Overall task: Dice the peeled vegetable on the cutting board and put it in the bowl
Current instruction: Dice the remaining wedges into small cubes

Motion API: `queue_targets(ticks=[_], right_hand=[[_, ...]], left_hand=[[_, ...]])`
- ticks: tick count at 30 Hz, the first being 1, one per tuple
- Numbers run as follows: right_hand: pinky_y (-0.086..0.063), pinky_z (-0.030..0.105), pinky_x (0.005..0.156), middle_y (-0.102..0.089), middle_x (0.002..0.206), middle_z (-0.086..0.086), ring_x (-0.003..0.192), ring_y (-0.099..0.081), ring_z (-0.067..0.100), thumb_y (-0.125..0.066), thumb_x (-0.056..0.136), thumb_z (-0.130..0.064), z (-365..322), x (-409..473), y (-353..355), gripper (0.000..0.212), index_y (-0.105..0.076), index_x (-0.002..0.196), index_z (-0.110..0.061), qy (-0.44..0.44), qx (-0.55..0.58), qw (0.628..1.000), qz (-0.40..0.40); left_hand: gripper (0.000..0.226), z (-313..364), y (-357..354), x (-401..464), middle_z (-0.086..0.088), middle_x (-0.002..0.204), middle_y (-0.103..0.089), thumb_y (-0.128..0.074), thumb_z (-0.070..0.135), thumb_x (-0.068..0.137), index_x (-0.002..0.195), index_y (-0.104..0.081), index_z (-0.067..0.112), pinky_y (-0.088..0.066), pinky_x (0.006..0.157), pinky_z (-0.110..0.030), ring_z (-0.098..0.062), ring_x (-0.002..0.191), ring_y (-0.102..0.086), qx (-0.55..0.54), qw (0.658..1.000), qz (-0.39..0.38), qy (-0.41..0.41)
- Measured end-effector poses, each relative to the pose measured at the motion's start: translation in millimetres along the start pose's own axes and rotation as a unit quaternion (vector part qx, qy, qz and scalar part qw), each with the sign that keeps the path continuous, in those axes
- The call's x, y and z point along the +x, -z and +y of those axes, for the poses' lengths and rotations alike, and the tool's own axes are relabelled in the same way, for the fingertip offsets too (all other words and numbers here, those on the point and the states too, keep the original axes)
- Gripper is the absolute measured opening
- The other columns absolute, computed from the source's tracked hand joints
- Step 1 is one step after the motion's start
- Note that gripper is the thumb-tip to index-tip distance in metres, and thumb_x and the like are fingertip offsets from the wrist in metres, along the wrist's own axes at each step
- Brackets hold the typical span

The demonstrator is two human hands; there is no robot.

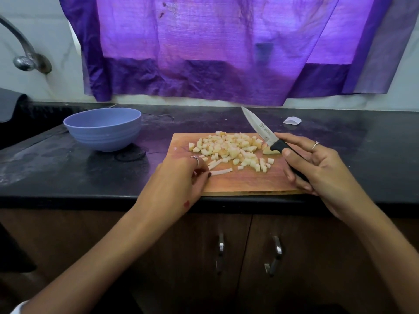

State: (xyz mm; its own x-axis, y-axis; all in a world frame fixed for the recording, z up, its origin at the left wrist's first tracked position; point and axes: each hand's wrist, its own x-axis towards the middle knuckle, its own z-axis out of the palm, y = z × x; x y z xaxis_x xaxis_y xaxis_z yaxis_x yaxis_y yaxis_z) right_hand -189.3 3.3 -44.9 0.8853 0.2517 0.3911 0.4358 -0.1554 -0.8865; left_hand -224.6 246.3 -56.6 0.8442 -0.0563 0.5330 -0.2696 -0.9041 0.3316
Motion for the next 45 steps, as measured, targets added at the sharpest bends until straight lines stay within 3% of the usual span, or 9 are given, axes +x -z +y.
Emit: queue_targets(ticks=[5, 8, 12, 15, 21, 28, 31, 43, 45], right_hand=[[-0.035, 0.005, 0.05, -0.053, 0.058, -0.019, 0.047, -0.049, -0.004, -0.055, 0.094, -0.02, -12.3, -7.3, -3.5, 0.034, -0.06, 0.121, -0.04, 0.064, -0.244, 0.967, -0.032], [-0.036, 0.003, 0.062, -0.05, 0.057, -0.041, 0.064, -0.051, -0.017, -0.056, 0.092, -0.027, -22.1, -19.9, -10.5, 0.032, -0.059, 0.104, -0.056, 0.076, -0.347, 0.932, -0.072], [-0.043, 0.032, 0.059, -0.057, 0.059, -0.007, 0.062, -0.053, 0.008, -0.049, 0.086, -0.045, -27.6, -28.9, -15.4, 0.022, -0.06, 0.068, -0.053, 0.067, -0.403, 0.909, -0.081], [-0.034, 0.033, 0.051, -0.047, 0.052, -0.004, 0.055, -0.047, 0.011, -0.052, 0.088, -0.041, -27.4, -26.2, -17.4, 0.034, -0.054, 0.055, -0.044, 0.072, -0.43, 0.898, -0.064], [-0.04, 0.011, 0.061, -0.047, 0.065, -0.028, 0.071, -0.051, -0.012, -0.052, 0.091, -0.035, -33.1, -18.6, -21.7, 0.029, -0.061, 0.117, -0.045, 0.061, -0.446, 0.888, -0.093], [-0.03, -0.005, 0.06, -0.025, 0.07, -0.036, 0.071, -0.033, -0.036, -0.054, 0.089, -0.035, -44.6, -22.1, -19.5, 0.028, -0.067, 0.113, -0.04, 0.113, -0.507, 0.844, -0.132], [-0.03, 0.009, 0.049, -0.027, 0.061, -0.034, 0.059, -0.041, -0.02, -0.047, 0.094, -0.038, -44.8, -28.9, -19.7, 0.029, -0.063, 0.116, -0.047, 0.086, -0.541, 0.831, -0.098], [-0.037, 0.02, 0.052, -0.056, 0.054, -0.012, 0.053, -0.049, 0.005, -0.045, 0.09, -0.041, -38.6, -27.8, -24.9, 0.032, -0.064, 0.116, -0.045, 0.058, -0.462, 0.879, -0.106], [-0.037, 0.011, 0.054, -0.054, 0.057, -0.024, 0.057, -0.049, -0.008, -0.047, 0.094, -0.038, -39.6, -23.9, -23.8, 0.027, -0.066, 0.113, -0.042, 0.084, -0.459, 0.875, -0.125]], left_hand=[[0.02, 7.9, -8.4, -10.0, 0.002, 0.096, -0.065, -0.059, 0.027, 0.091, 0.101, -0.073, 0.016, -0.042, 0.075, -0.022, -0.013, 0.092, -0.058, 0.012, 0.998, 0.042, -0.048], [0.03, 6.7, -14.7, -14.3, -0.001, 0.088, -0.063, -0.051, 0.03, 0.092, 0.096, -0.074, 0.011, -0.05, 0.075, -0.036, -0.02, 0.089, -0.057, 0.015, 0.997, 0.044, -0.069], [0.036, 5.3, -17.5, -18.1, 0.0, 0.085, -0.061, -0.047, 0.033, 0.09, 0.096, -0.074, 0.01, -0.05, 0.071, -0.043, -0.02, 0.087, -0.055, 0.01, 0.997, 0.038, -0.073], [0.035, 2.4, -17.9, -20.4, 0.001, 0.089, -0.061, -0.046, 0.034, 0.091, 0.101, -0.073, 0.013, -0.05, 0.071, -0.042, -0.018, 0.088, -0.056, -0.02, 0.996, 0.037, -0.076], [0.031, -0.6, -20.4, -24.5, 0.003, 0.093, -0.062, -0.051, 0.031, 0.091, 0.102, -0.073, 0.013, -0.051, 0.073, -0.042, -0.015, 0.09, -0.058, -0.058, 0.994, 0.049, -0.082], [0.029, -0.9, -20.7, -25.6, 0.004, 0.093, -0.062, -0.053, 0.03, 0.09, 0.102, -0.073, 0.012, -0.052, 0.075, -0.041, -0.014, 0.092, -0.058, -0.069, 0.992, 0.057, -0.085], [0.029, -0.3, -22.2, -26.6, 0.003, 0.092, -0.063, -0.053, 0.03, 0.089, 0.101, -0.073, 0.012, -0.052, 0.074, -0.039, -0.014, 0.091, -0.058, -0.071, 0.992, 0.067, -0.084], [0.028, -0.9, -25.8, -27.0, 0.003, 0.092, -0.063, -0.053, 0.028, 0.089, 0.101, -0.073, 0.012, -0.053, 0.074, -0.038, -0.013, 0.091, -0.057, -0.071, 0.991, 0.074, -0.091], [0.028, 0.3, -25.8, -26.5, 0.003, 0.092, -0.062, -0.053, 0.028, 0.089, 0.1, -0.073, 0.011, -0.054, 0.074, -0.038, -0.013, 0.091, -0.057, -0.069, 0.991, 0.072, -0.089]])
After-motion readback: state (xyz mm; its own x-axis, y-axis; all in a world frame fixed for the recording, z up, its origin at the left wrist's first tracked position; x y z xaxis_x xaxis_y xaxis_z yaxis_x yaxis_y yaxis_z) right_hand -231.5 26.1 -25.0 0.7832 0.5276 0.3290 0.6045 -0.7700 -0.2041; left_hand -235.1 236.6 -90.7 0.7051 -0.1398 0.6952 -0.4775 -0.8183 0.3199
